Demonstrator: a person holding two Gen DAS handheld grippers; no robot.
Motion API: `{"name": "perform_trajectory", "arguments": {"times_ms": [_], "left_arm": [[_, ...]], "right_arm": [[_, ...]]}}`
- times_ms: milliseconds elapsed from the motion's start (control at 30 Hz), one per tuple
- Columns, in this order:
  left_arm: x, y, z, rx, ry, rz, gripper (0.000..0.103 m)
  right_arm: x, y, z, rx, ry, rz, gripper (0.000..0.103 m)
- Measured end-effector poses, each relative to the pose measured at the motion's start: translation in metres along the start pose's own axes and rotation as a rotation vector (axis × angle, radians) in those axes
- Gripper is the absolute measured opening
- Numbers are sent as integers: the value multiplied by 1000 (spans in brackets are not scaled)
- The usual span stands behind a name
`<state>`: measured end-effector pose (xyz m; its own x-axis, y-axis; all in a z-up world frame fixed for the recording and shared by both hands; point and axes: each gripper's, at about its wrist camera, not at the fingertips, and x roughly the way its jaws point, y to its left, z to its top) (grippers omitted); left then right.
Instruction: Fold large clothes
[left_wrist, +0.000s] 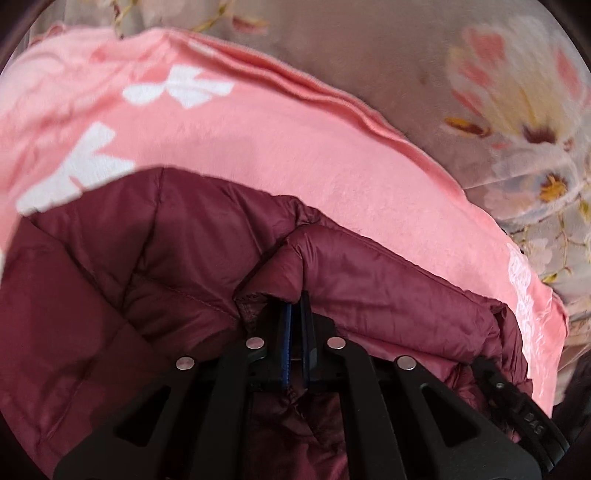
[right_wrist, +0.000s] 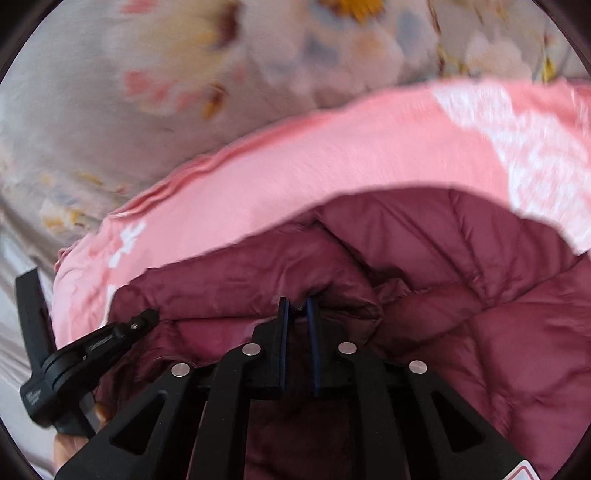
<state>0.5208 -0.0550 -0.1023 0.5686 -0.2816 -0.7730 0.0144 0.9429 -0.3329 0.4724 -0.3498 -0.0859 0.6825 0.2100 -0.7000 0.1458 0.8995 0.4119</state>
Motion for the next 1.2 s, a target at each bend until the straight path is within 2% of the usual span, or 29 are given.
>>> {"name": "perform_trajectory", "arguments": {"times_ms": [100,233,367,433,500,567,800,933,1000,1067,1133,1167,1200], "left_arm": [[-20,-3,2,30,-41,-7,3],[-37,-23,9,105,-101,19,3],[-24,-26,13,113,-81,54,4],[-4,-18,11,106,-32,83,4],[9,-9,6,89,10,73,4],[12,-7,4,96,9,70,4],[18,-16,-8,173,-30,132,4],[20,-17,-9,180,-38,138,4],[18,-16,-9,176,-45,133,5],[8,-6,-8,126,-46,80,6],[-23,14,-12,44,-66,11,14],[-33,20,-13,37,-74,11,17],[-54,28,-17,46,-90,7,26]], "right_arm": [[-17,19,2,-98,-73,-37,13],[0,35,12,-177,-61,-101,9],[32,31,11,-201,11,-171,2],[42,25,8,-189,43,-185,0],[47,21,9,-174,57,-178,0],[52,20,8,-176,70,-185,0],[57,26,0,-223,58,-240,0],[55,24,0,-212,52,-229,0],[39,19,-2,-178,31,-201,0],[10,16,-8,-157,-2,-166,2],[-36,17,-24,-179,-37,-119,2],[-55,17,-31,-190,-53,-106,7],[-80,16,-42,-202,-73,-90,9]]}}
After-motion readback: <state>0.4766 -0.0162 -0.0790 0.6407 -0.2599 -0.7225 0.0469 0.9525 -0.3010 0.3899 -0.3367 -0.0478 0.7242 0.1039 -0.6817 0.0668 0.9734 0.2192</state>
